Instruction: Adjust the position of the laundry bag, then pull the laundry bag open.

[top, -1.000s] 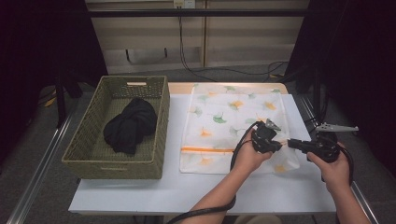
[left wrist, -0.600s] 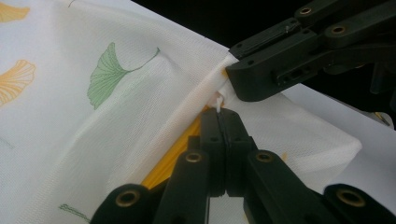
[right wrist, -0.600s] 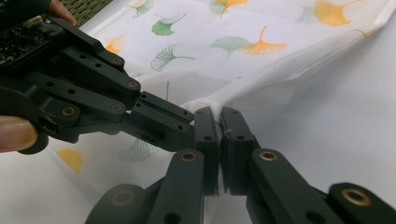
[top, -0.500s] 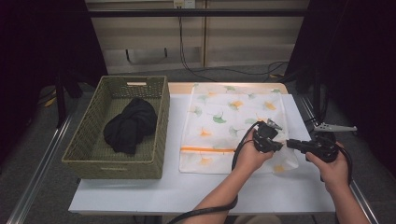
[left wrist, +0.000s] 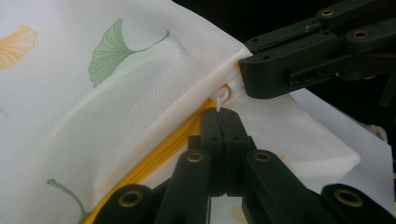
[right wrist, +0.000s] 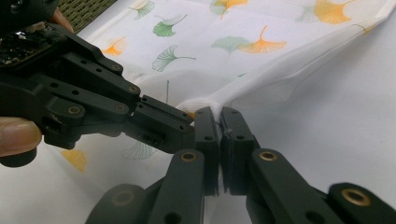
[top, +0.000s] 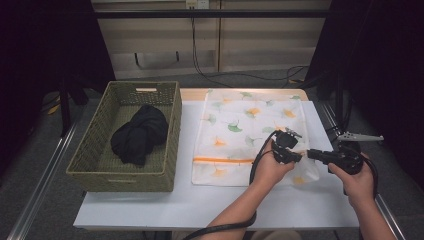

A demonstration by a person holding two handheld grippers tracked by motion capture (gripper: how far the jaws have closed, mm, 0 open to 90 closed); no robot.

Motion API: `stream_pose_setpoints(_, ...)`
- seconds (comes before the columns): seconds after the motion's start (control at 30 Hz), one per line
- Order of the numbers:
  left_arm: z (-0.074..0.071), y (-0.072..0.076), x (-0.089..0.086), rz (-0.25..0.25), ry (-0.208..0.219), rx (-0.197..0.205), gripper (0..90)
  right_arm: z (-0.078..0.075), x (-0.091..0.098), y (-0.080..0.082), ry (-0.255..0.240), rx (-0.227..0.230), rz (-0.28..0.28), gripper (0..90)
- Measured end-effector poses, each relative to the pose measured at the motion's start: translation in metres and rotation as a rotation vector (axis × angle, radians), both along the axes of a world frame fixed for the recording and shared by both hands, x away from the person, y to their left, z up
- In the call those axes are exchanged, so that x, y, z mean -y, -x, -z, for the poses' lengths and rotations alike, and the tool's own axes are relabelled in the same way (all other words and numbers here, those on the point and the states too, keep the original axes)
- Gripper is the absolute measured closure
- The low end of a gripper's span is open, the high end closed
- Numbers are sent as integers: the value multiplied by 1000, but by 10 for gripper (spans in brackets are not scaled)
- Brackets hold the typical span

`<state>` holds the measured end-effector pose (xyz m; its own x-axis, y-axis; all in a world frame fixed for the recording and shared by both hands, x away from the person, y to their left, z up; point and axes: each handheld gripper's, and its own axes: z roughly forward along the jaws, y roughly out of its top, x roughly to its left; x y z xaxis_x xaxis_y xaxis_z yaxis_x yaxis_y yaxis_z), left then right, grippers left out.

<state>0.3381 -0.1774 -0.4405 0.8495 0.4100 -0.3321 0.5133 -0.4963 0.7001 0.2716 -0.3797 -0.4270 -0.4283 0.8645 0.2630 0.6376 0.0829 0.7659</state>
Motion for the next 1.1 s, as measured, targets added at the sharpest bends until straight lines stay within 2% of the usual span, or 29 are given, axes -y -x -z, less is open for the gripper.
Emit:
stream_pose_setpoints(0.2, 1, 0, 0, -37, -2, -27, 900, -1, 1, 1, -8, 2, 5, 869)
stream_pose_setpoints(0.4, 3, -1, -4, -52, -4, -42, 900, -1, 0, 0, -9, 4, 0, 869)
stream_pose_setpoints(0.53, 5, -4, -10, -58, -20, -55, 900, -1, 1, -1, -13, 6, -3, 869)
stream_pose_setpoints(0.63, 7, -5, -12, -72, -8, -67, 900, -1, 2, -1, -12, 6, 1, 869)
stream_pose_setpoints(0.67, 7, -6, -14, -64, -19, -67, 900, -1, 2, -1, -13, 5, 4, 869)
stream_pose_setpoints(0.8, 5, -5, -16, -77, -9, -68, 900, 0, 3, -1, -14, 6, 1, 869)
stream_pose_setpoints(0.87, 4, -5, -18, -68, -21, -65, 900, 0, 2, -2, -15, 4, 0, 869)
stream_pose_setpoints(0.97, 3, -7, -19, -90, -26, -79, 900, -1, 1, -1, -11, 9, 1, 869)
stream_pose_setpoints(1.1, 2, -7, -22, -76, -41, -70, 900, 0, 4, -1, -28, 10, 6, 869)
